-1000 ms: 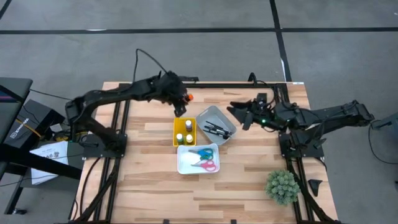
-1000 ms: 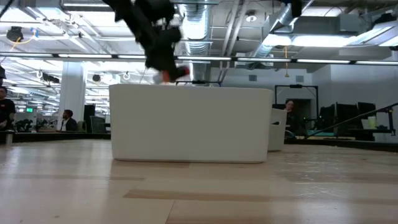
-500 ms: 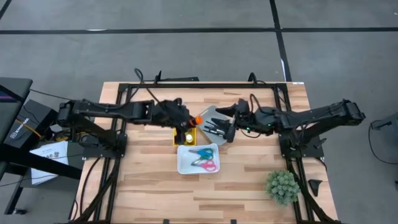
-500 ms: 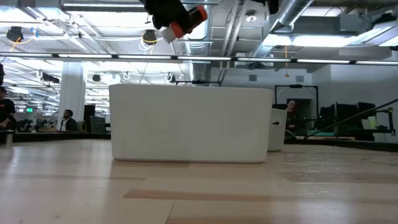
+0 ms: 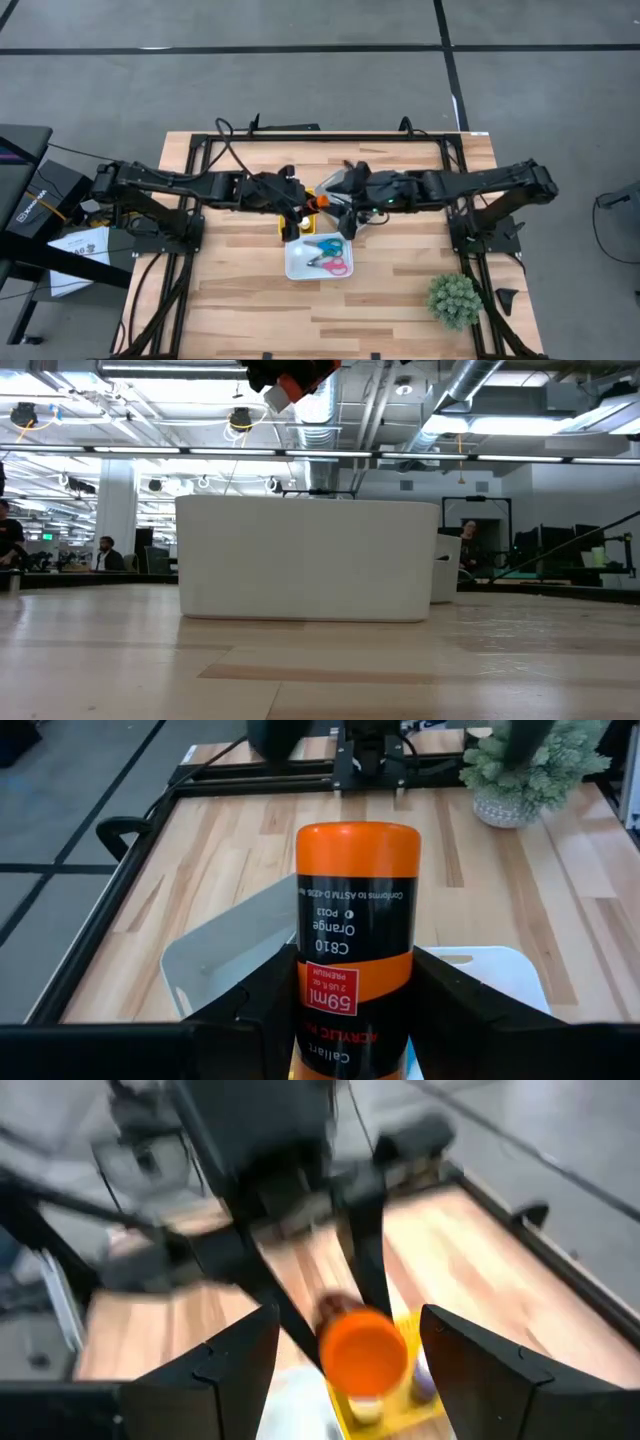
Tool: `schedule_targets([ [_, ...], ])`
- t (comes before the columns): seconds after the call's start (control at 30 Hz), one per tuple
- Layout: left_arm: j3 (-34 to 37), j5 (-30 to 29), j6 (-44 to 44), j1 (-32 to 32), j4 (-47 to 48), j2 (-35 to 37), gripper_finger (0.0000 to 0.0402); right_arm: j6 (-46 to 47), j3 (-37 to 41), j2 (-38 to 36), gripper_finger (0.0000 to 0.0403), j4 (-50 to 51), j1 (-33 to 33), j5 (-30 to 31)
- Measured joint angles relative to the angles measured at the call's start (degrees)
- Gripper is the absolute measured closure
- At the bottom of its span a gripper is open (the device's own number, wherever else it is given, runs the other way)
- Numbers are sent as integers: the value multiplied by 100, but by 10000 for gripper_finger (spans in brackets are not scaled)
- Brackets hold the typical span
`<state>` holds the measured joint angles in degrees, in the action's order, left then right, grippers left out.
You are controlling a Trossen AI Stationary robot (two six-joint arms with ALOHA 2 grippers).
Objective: Pick & Place Paint Supplies
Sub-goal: Put the orange paint bottle into the yellow bin
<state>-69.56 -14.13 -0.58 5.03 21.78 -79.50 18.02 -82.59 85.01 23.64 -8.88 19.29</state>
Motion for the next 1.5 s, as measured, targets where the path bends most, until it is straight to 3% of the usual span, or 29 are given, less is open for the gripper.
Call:
schedule_targets([
  [0.2,0,7,0,81,-155,0,253,104,-291,246,163,599,1,2],
  [0.73,0,17,6,114,-275,-4,255,213,-296,411,165,573,2,-72],
  [0.9,0,19,4,114,-275,-4,252,212,-295,413,194,588,2,-136],
  [1.2,0,17,-5,112,-271,-4,250,219,-295,413,286,570,4,-149],
  [1.5,-9,16,0,13,339,5,225,394,-290,343,265,445,4,-131],
])
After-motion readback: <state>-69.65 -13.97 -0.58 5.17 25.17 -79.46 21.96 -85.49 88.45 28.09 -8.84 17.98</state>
